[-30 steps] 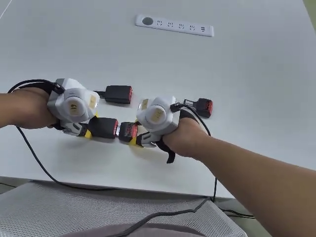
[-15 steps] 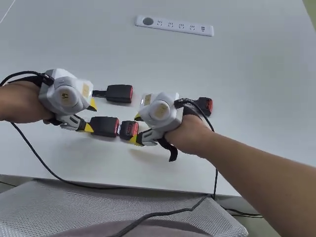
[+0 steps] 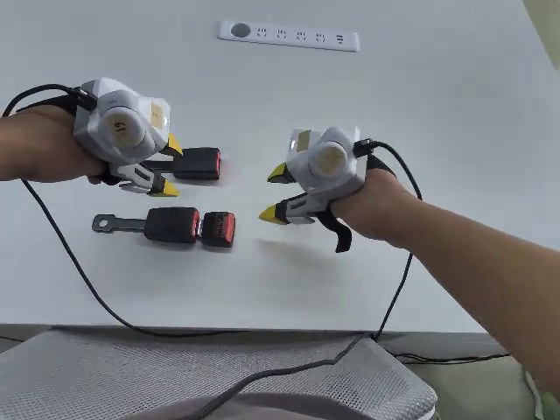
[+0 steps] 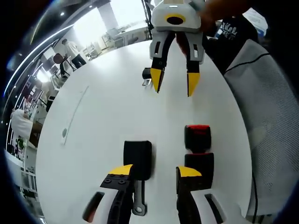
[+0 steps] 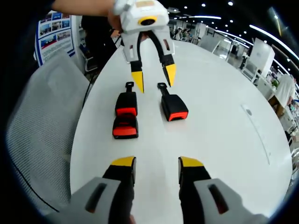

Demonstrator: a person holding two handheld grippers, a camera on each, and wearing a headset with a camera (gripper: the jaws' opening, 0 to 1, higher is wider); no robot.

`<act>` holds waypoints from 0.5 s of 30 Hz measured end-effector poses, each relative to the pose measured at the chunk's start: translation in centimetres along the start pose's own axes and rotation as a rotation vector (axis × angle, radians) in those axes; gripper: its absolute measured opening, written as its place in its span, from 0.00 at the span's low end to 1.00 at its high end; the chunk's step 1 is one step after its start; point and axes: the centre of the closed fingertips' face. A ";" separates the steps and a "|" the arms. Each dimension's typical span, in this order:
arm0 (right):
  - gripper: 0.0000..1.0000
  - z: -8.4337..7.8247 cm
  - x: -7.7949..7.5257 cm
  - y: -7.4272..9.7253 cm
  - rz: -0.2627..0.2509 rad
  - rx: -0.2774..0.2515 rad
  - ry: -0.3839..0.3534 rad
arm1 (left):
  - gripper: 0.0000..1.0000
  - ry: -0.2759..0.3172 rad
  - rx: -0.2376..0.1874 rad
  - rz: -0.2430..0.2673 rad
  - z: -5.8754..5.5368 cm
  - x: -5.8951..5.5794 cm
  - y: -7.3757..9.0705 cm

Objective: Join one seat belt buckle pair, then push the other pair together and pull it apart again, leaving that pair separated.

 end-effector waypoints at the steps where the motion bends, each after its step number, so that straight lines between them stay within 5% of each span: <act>1: 0.37 -1.1 -1.0 0.6 -0.017 0.014 -0.008 | 0.35 0.005 0.005 -0.005 -0.1 0.6 -0.4; 7: 0.37 -4.4 -4.1 2.6 -0.067 0.046 -0.033 | 0.37 0.005 0.019 -0.009 -0.7 2.2 -1.5; 15: 0.37 -8.2 -7.5 4.6 -0.099 0.109 -0.042 | 0.39 -0.014 0.047 -0.034 -1.4 2.9 -2.9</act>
Point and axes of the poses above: the centre of the closed fingertips' face, and the gripper's own axes: y roughly backward along the fingers, x roughly to its left, z roughly out of its top, and after that the axes turned 2 degrees about -y, right-handed
